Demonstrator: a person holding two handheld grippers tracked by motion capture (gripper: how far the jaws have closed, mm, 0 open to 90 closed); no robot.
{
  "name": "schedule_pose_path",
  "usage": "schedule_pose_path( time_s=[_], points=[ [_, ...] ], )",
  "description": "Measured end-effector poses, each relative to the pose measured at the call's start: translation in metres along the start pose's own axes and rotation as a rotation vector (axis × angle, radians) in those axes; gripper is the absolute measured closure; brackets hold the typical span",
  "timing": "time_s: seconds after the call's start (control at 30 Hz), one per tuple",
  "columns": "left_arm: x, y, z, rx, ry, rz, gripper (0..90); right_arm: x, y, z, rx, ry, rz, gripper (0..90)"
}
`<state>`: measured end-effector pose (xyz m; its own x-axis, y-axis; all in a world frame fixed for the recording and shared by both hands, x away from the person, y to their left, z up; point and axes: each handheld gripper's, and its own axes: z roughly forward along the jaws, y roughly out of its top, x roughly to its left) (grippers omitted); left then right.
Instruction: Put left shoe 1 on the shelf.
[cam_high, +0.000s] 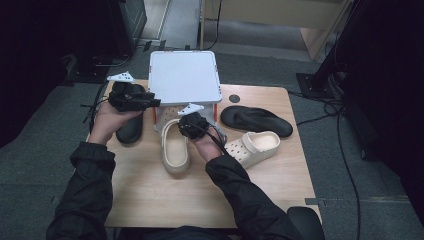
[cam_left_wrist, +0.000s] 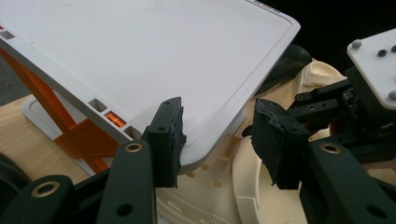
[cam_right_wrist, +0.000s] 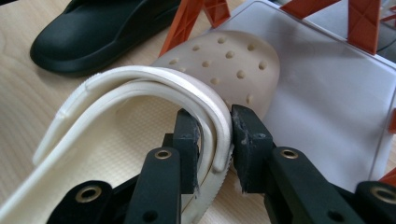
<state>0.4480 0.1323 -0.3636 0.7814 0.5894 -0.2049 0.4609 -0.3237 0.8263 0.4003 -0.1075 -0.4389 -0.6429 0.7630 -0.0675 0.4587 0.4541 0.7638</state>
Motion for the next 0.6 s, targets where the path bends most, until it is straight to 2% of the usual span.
schedule_pose_path(
  time_s=[0.07, 0.2, 0.3, 0.5, 0.6],
  points=[
    [0.000, 0.000, 0.000, 0.000, 0.001, 0.000, 53.5, 0.002, 0.000, 0.002, 0.002, -0.009, -0.007, 71.9],
    [-0.001, 0.000, 0.000, 0.000, 0.004, 0.002, 53.4, 0.002, -0.002, 0.001, -0.012, 0.013, 0.045, 67.7],
    [-0.001, 0.000, 0.000, 0.000, 0.006, 0.001, 53.8, 0.001, -0.003, -0.003, -0.029, 0.033, 0.053, 60.9],
    [-0.001, 0.000, 0.000, 0.002, 0.013, 0.003, 54.5, -0.002, -0.005, -0.016, -0.039, 0.050, 0.040, 58.6],
    [-0.002, 0.000, 0.000, 0.003, 0.019, 0.005, 54.8, -0.002, -0.005, -0.033, -0.049, 0.092, 0.048, 59.7]
  ],
)
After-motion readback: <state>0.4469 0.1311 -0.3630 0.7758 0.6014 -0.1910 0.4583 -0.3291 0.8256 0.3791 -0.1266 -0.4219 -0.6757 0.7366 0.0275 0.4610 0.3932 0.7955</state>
